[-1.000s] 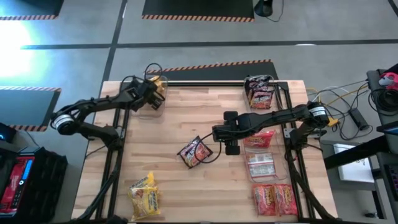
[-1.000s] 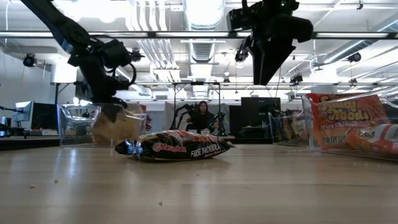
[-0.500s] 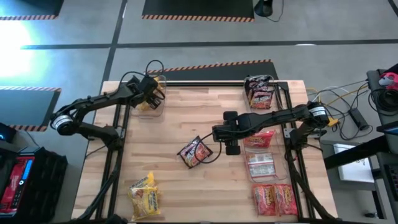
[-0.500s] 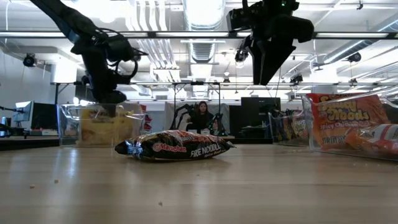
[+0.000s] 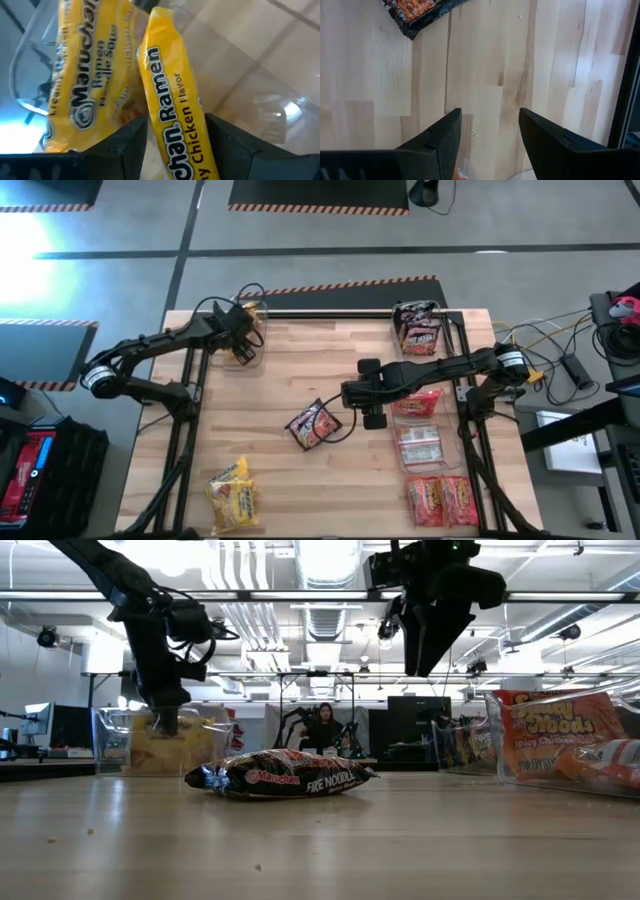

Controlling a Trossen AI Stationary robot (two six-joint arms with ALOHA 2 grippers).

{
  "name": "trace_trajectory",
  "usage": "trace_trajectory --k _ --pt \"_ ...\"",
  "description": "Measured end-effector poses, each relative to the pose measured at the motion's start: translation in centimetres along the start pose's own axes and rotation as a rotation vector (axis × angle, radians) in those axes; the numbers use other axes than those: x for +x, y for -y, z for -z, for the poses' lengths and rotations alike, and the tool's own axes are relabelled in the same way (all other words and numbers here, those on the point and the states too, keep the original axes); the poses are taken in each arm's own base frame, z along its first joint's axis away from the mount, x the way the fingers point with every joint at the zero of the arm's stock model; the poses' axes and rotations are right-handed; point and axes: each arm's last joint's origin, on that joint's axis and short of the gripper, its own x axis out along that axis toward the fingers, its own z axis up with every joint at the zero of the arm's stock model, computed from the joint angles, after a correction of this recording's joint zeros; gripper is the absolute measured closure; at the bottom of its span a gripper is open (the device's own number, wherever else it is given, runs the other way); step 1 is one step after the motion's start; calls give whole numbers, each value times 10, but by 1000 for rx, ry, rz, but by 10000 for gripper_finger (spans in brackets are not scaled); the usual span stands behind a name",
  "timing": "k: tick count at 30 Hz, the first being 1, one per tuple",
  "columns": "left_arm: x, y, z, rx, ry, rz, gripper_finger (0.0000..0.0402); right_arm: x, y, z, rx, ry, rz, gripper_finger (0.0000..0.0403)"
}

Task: Sort Maruchan noodles
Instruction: Put the yellow noodle pack into the top left transparent bin

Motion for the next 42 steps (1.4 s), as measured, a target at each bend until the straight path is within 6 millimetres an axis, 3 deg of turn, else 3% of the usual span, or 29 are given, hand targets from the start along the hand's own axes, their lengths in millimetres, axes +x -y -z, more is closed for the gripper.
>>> trace_trajectory --k 13,20,27,31,36,42 --pt "-3 -5 -8 62 41 14 318 0 1 0 -17 3 -1 216" --pt "-12 -8 -22 182 131 144 320 0 1 -1 -16 5 -3 216" --pt "6 -15 -20 249 59 140 320 0 1 0 -17 4 -3 216" --pt "16 -26 -21 230 28 52 320 0 1 0 -25 5 -3 216" --pt "21 -38 -20 278 42 98 312 0 1 -1 -32 5 -7 216" --pt "8 -63 -36 204 96 65 309 0 1 -1 -36 6 -7 216"
